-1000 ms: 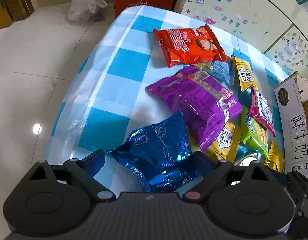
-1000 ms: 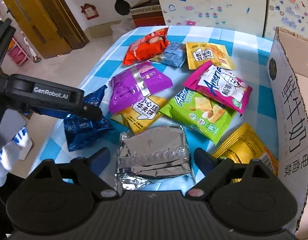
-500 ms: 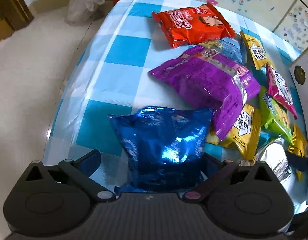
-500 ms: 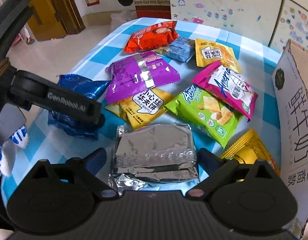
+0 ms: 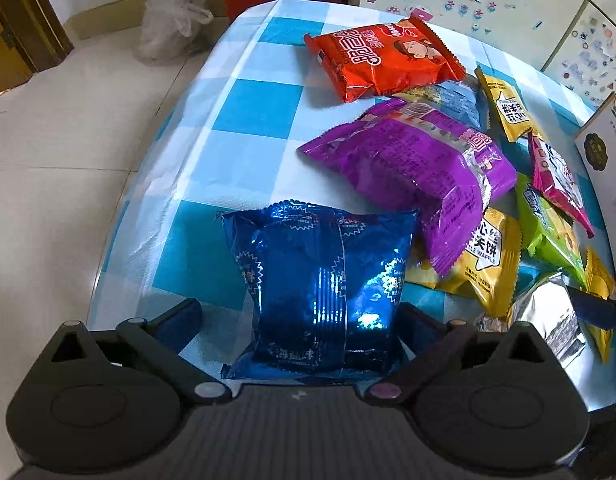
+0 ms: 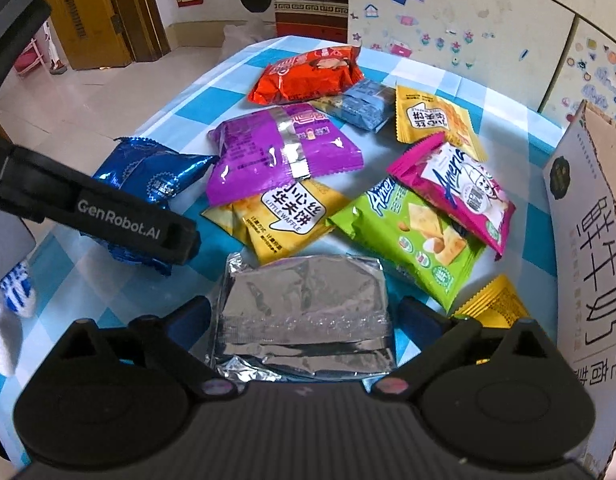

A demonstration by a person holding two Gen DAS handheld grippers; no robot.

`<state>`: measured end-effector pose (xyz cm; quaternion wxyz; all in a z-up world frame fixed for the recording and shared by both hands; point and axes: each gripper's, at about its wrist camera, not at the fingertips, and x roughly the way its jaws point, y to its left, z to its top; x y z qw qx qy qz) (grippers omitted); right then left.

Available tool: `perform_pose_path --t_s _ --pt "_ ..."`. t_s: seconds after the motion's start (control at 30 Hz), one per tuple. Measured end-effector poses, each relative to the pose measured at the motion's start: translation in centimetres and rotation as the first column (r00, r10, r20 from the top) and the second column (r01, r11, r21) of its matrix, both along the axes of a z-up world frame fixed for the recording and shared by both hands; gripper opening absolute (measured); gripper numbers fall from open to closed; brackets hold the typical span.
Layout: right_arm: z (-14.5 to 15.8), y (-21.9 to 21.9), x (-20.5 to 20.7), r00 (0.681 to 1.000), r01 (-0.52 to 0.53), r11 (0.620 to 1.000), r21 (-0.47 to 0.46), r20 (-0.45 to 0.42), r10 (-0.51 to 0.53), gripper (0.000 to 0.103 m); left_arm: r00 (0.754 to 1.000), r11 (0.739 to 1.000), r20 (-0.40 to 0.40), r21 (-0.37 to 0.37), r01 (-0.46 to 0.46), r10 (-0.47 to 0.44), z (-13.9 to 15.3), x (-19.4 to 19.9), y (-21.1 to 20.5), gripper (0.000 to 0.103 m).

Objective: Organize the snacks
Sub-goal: 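Close left tool on blue foil bag while right tool closes on silver foil bag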

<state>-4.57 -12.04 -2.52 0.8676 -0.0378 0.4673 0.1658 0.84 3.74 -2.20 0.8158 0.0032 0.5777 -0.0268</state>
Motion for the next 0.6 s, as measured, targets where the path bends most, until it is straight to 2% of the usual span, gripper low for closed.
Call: perform_pose_path --t_s 0.27,0.37,0.43,0.53,0.6 --pt "-0.1 0.4 -0.1 1.000 -0.008 0.999 -0.038 0.008 0.008 0.099 1.000 1.000 -0.016 -0.002 -0.009 0.009 0.0 0.4 0.0 0.103" --pt "0.0 0.4 -0.2 1.000 -0.003 0.999 -0.043 0.013 0.004 0.095 1.000 1.000 -0.013 0.003 -0.004 0.004 0.0 0.3 -0.2 0.103" --pt "0.2 0.2 -0.2 1.000 0.000 0.999 -0.038 0.019 0.001 0.088 1.000 1.000 -0.011 0.000 0.002 -0.002 0.1 0.1 -0.4 0.103" --pt "0.4 0.2 -0.2 1.000 0.002 0.999 -0.036 0.021 -0.001 0.082 1.000 1.000 0.002 -0.009 0.018 -0.018 0.3 -0.2 -0.6 0.094" --pt "0.5 0.1 -0.1 1.000 0.006 1.000 -0.031 0.020 -0.005 0.080 0.999 0.999 0.014 -0.011 0.045 -0.045 0.7 -0.4 -1.0 0.084"
